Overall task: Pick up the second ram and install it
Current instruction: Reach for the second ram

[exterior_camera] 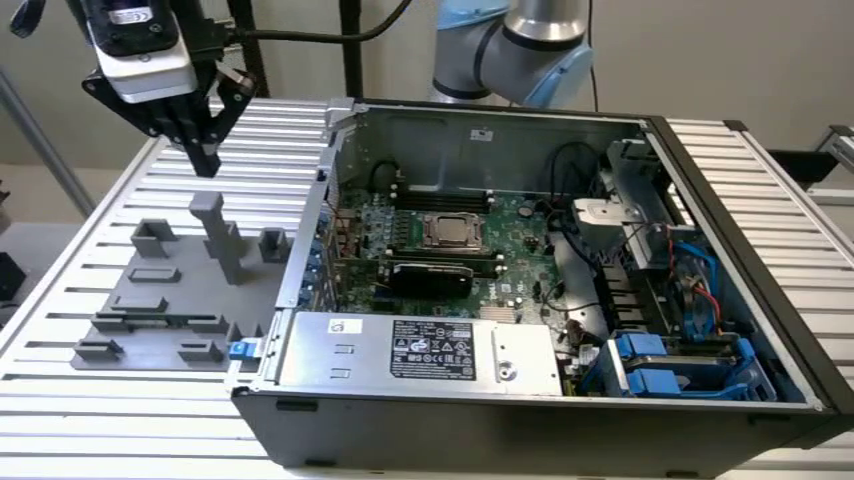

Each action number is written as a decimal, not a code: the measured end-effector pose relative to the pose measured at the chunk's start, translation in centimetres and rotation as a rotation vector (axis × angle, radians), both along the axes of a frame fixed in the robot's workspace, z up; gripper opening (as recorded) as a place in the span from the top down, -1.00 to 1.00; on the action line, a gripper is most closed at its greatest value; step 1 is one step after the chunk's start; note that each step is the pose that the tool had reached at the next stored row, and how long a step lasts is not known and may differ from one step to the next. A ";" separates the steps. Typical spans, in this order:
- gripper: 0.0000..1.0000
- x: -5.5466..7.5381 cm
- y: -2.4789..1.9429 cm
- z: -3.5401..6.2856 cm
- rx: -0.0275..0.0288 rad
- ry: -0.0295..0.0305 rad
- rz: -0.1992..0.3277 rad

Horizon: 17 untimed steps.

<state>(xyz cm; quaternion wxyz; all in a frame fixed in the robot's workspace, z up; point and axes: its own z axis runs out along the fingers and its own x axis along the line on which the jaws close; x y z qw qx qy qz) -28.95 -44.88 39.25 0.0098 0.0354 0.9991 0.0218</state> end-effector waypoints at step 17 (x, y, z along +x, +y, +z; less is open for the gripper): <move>1.00 -7.7 -1.15 -1.11 -0.0016 0.0000 0.000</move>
